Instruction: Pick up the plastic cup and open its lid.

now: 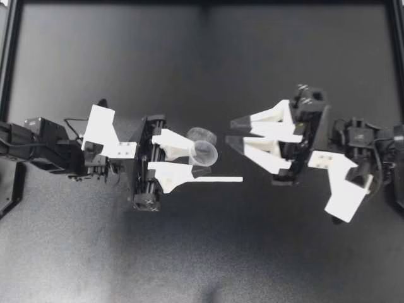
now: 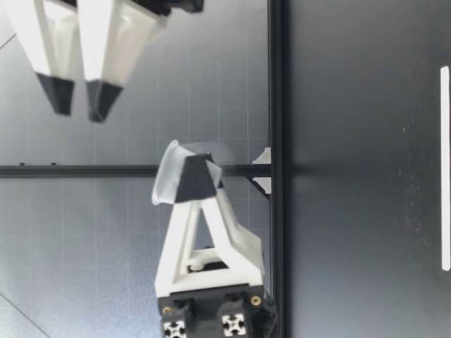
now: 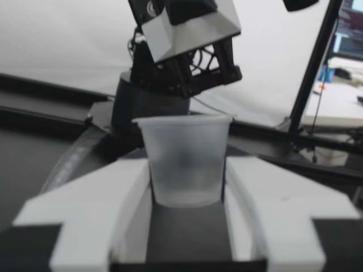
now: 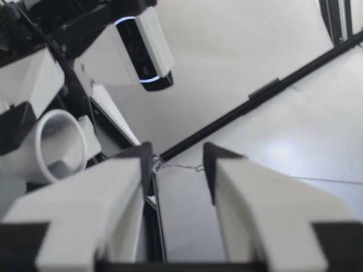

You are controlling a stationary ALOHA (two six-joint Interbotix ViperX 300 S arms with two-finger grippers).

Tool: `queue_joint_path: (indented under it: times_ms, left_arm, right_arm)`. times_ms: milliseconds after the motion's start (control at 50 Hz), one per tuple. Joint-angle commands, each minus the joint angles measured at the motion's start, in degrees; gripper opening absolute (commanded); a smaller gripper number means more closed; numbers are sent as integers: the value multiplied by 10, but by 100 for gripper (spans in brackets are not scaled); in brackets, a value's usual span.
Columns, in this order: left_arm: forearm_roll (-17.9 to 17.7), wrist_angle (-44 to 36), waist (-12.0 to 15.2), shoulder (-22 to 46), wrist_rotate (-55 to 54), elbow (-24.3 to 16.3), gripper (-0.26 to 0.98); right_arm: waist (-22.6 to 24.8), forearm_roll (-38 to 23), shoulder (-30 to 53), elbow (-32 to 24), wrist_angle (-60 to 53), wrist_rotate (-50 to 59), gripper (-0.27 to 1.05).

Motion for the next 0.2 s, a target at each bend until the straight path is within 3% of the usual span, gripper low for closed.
queue_joint_path:
  times_ms: [0, 180]
  left_arm:
    - [0, -3, 1, -10, 1, -6, 14]
    - [0, -2, 1, -17, 9, -2, 14]
  right_arm:
    - [-4, 8, -15, 2, -5, 4, 44]
    - [3, 14, -7, 13, 3, 25, 45]
